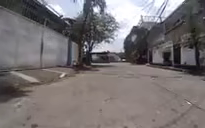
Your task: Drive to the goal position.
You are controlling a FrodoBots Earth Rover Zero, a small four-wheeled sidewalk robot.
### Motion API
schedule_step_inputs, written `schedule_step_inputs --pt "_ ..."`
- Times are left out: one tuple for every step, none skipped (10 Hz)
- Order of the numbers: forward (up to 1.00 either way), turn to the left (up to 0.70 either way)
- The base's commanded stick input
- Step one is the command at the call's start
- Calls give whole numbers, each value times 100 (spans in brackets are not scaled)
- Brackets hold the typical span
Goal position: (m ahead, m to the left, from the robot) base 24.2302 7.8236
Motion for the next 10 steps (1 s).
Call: schedule_step_inputs --pt "97 -38" --pt "97 -20" --pt "97 -8" --pt "97 0" --pt "97 0" --pt "97 0" --pt "97 0" --pt "97 0" --pt "97 0" --pt "97 0"
